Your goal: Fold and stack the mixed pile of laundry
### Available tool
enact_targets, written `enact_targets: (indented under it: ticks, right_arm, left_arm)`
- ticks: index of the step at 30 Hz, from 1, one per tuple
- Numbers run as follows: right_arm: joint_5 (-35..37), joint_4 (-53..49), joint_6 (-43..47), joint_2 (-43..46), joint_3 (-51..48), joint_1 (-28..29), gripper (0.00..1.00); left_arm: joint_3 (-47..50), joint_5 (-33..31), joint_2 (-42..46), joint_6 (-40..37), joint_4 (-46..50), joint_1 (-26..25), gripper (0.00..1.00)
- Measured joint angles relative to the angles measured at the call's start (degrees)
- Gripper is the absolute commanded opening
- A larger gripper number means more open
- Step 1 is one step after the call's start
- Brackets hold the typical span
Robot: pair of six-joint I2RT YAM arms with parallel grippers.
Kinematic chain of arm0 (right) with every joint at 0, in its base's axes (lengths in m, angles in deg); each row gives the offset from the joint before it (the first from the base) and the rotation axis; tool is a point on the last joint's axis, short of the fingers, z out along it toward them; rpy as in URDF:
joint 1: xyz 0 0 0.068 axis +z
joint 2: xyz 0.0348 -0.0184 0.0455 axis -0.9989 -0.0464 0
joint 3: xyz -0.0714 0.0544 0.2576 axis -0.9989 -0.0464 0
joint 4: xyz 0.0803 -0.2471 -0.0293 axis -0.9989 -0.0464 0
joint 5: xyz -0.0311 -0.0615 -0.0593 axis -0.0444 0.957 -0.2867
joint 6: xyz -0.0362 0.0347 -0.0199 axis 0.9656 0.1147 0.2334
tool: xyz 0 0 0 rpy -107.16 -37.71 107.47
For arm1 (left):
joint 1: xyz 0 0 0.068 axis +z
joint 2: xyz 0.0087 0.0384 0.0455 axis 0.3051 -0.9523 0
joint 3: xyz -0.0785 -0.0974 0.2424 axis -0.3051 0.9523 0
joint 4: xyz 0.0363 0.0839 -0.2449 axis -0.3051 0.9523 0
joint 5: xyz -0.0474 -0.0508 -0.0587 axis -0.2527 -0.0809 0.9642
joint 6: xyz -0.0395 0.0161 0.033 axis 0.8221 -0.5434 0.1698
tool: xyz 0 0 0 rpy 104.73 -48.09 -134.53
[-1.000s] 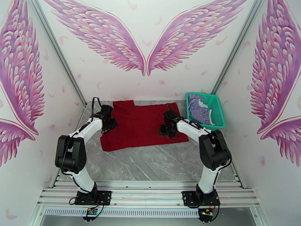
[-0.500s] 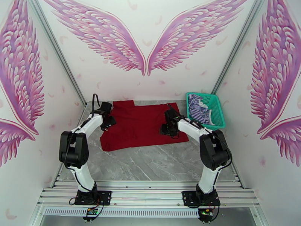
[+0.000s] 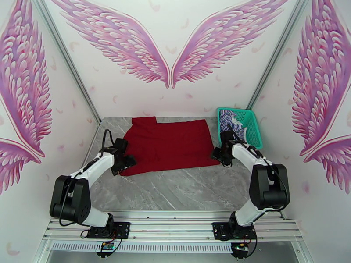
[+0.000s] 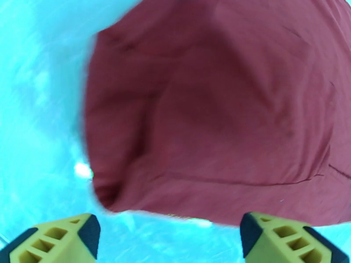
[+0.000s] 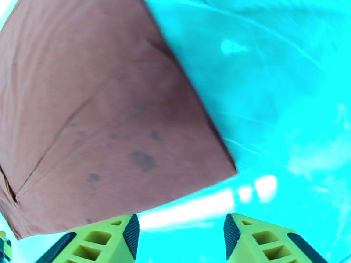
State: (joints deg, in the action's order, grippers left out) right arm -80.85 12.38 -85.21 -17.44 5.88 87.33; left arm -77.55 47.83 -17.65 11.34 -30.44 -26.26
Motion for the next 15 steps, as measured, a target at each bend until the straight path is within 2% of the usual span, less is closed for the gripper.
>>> enact_targets:
  ticks: [7, 10, 15]
  right_arm:
    - [-4.96, 6.36, -2.54, -1.84, -1.77, -1.86, 0.61]
    - [-5.16, 9.14, -2.89, -3.19, -1.77, -1.81, 0.58]
    - [-4.59, 11.43, -2.82, -5.14, -2.36, -1.7, 0.56]
  left_arm:
    - [4.9, 2.34, -2.73, 1.73, -4.61, 2.45, 0.9]
    - [4.96, 3.23, -5.97, 2.32, -7.72, 2.51, 0.84]
    - [4.22, 2.51, -8.24, 3.32, -8.02, 2.86, 0.65]
